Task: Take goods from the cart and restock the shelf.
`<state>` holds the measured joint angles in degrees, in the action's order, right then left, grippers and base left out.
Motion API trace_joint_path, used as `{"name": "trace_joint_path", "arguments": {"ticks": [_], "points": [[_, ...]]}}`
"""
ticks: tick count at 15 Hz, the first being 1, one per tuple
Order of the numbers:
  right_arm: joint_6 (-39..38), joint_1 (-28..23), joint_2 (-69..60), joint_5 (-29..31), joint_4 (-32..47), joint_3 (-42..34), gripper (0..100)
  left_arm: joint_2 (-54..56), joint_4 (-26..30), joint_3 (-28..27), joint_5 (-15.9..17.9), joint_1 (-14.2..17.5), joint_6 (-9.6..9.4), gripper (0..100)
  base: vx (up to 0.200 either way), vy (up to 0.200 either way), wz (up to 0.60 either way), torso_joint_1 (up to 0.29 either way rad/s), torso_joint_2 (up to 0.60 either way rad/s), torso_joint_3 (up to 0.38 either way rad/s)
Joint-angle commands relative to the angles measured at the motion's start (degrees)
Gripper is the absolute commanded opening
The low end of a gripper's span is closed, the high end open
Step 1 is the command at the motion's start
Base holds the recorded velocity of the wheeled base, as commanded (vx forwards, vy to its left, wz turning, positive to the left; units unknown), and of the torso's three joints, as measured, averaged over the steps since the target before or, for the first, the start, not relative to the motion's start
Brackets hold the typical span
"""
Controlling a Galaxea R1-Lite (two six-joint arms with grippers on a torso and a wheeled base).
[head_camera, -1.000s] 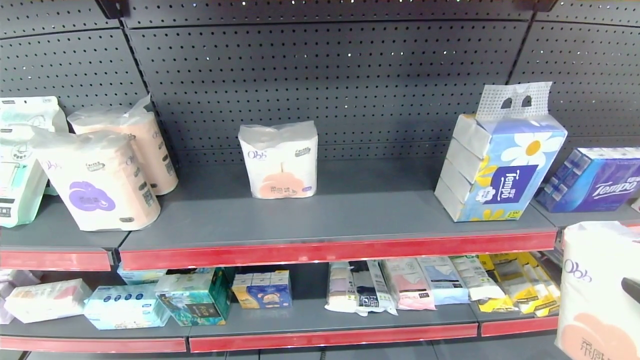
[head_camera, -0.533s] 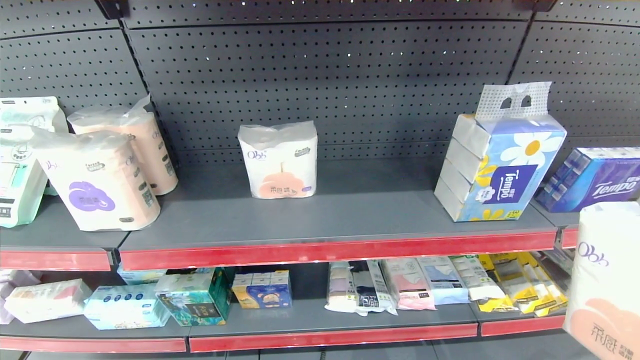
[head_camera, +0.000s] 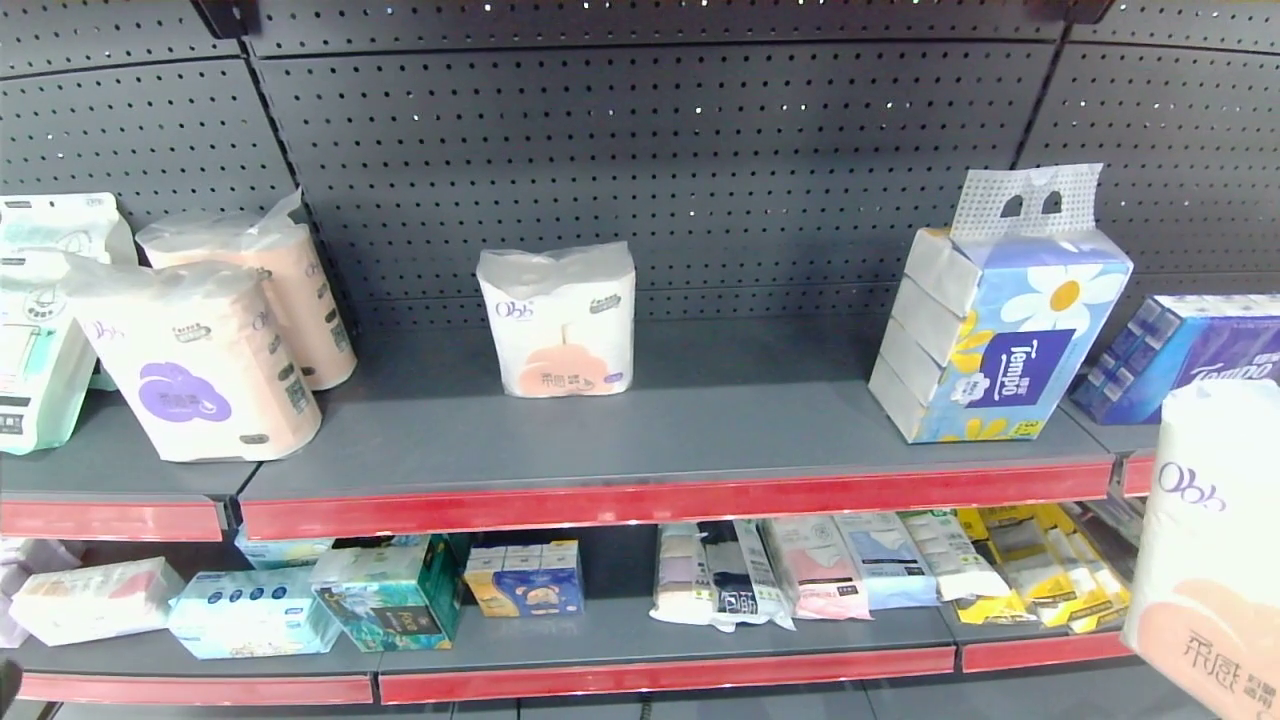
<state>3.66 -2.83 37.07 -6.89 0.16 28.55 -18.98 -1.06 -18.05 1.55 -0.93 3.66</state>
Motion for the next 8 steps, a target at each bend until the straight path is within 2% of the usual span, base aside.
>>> {"name": "trace_joint_path", "arguments": {"ticks": [1, 3, 4, 6, 7, 8], "points": [[0.03, 0.19, -0.51, -0.06, 0.02, -1.83, 0, -24.00, -3.95, -7.61, 0.39, -1.09, 0.65, 100, 0.000, 0.000, 0.00, 0.000, 0.00, 0.000], [0.03, 0.28, -0.42, -0.14, 0.19, -1.39, 0, -33.84, -7.90, -7.70, 0.47, -1.09, -4.27, 100, 0.000, 0.000, 0.00, 0.000, 0.00, 0.000], [0.21, 0.37, -0.42, -0.14, 0.19, -1.30, 0, -41.22, -14.41, -8.05, 2.41, -1.18, -5.15, 100, 0.000, 0.000, 0.00, 0.000, 0.00, 0.000], [0.30, 0.46, -0.07, -0.14, 0.19, -1.39, 0, -50.19, -24.78, -8.75, 8.47, -0.57, -5.33, 100, 0.000, 0.000, 0.00, 0.000, 0.00, 0.000], [0.39, 0.46, 0.02, -0.14, 0.19, -1.48, 0, -56.25, -32.43, -9.37, 14.98, -0.22, -5.85, 100, 0.000, 0.000, 0.00, 0.000, 0.00, 0.000], [0.91, 1.33, 0.28, -0.14, 0.19, -1.39, 0, -61.26, -36.56, -10.69, 20.60, -0.22, -6.73, 100, 0.000, 0.000, 0.00, 0.000, 0.00, 0.000]]}}
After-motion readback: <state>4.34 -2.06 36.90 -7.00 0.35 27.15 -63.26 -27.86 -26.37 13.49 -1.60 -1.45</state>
